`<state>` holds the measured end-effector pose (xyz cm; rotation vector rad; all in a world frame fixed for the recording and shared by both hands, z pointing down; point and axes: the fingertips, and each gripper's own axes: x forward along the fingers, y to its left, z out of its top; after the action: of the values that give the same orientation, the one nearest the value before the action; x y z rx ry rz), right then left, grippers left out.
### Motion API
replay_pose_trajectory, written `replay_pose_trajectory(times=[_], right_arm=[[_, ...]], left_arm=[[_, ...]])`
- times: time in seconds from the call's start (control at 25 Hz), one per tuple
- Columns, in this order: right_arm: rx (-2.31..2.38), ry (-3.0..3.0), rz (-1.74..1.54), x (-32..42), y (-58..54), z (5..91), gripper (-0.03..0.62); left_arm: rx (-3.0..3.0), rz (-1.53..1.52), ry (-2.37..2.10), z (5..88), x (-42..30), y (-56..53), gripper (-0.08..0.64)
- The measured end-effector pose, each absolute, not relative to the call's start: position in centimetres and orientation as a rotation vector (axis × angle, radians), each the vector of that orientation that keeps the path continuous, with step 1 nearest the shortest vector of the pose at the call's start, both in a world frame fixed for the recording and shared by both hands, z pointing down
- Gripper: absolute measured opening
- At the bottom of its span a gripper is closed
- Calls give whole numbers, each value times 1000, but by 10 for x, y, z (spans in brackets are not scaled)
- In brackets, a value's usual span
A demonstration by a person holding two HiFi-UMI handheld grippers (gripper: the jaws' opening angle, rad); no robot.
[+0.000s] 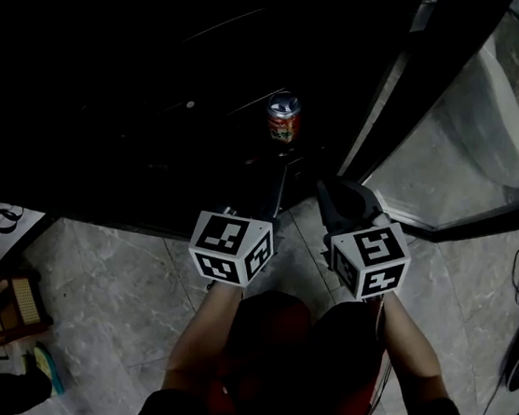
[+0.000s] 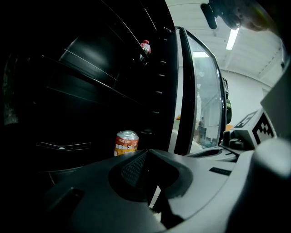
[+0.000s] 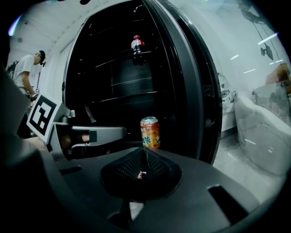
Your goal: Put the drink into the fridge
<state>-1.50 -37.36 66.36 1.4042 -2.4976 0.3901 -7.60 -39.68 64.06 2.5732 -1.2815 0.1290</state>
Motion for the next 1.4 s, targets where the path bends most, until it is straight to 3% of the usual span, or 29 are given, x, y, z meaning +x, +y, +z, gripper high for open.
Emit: replay_pose_trajectory(times=[1.4], right_arm=[[1453,-2538,196,14,-345,578,18]], left_arm=[[2647,114,-1375,568,-108,-353,9]])
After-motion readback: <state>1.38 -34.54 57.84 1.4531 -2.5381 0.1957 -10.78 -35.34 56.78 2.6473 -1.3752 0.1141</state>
